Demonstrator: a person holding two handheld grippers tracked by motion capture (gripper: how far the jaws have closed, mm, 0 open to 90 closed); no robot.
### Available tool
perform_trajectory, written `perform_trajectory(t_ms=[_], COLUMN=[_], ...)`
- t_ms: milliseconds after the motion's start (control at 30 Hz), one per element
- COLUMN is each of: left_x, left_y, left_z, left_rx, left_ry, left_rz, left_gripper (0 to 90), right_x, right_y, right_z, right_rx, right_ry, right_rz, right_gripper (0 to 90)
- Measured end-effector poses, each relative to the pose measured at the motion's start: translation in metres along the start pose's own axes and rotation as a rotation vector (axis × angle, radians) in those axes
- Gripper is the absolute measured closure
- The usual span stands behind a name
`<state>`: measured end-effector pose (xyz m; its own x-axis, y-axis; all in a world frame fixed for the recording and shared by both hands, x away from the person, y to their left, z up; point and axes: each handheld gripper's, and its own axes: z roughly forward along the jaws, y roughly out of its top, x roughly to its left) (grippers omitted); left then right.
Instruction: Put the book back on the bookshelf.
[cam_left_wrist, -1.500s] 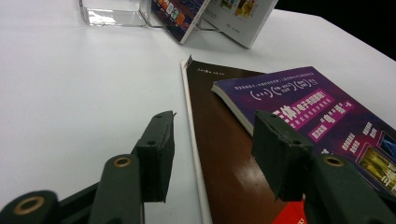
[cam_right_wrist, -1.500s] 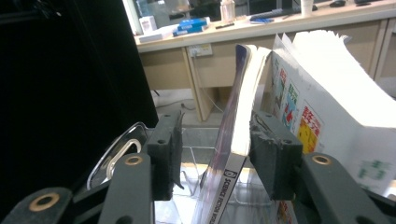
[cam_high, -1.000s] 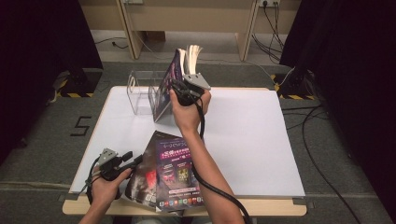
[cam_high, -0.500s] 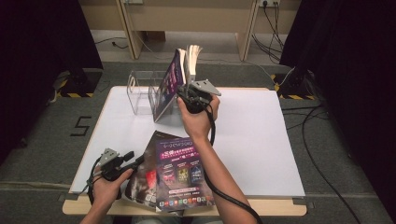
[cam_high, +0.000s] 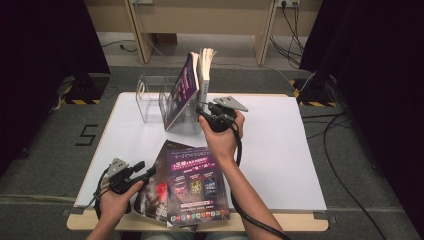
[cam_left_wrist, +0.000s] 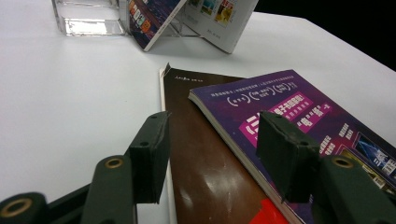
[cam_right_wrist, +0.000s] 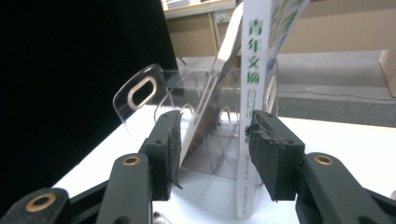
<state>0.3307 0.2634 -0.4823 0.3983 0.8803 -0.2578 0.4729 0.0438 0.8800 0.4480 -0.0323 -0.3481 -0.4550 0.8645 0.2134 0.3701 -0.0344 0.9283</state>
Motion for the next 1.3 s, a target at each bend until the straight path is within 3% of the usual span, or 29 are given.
perform_trajectory(t_ms=[500, 767, 967, 1200, 1300], left_x=[-0.012, -0.021, -0.029, -0.03, -0.03], left_y=[0.006, 0.013, 0.012, 0.004, 0.001], left_z=[0.007, 0.013, 0.021, 0.026, 0.029], left_rx=[0.033, 0.055, 0.097, 0.156, 0.168], left_ry=[-0.046, -0.065, -0.088, -0.096, -0.093], left_rz=[0.013, 0.03, 0.041, 0.046, 0.041], left_gripper=[39.3, 37.9, 38.2, 38.7, 38.7], right_x=[-0.014, -0.025, -0.031, -0.039, -0.042], right_y=[-0.03, -0.06, -0.075, -0.099, -0.109], right_z=[-0.018, -0.024, -0.027, -0.029, -0.03], right_rx=[0.11, 0.204, 0.258, 0.378, 0.405], right_ry=[0.041, 0.061, 0.07, 0.098, 0.097], right_rz=[0.005, 0.057, 0.068, 0.085, 0.096], right_gripper=[54.2, 54.2, 54.2, 54.2, 54.2])
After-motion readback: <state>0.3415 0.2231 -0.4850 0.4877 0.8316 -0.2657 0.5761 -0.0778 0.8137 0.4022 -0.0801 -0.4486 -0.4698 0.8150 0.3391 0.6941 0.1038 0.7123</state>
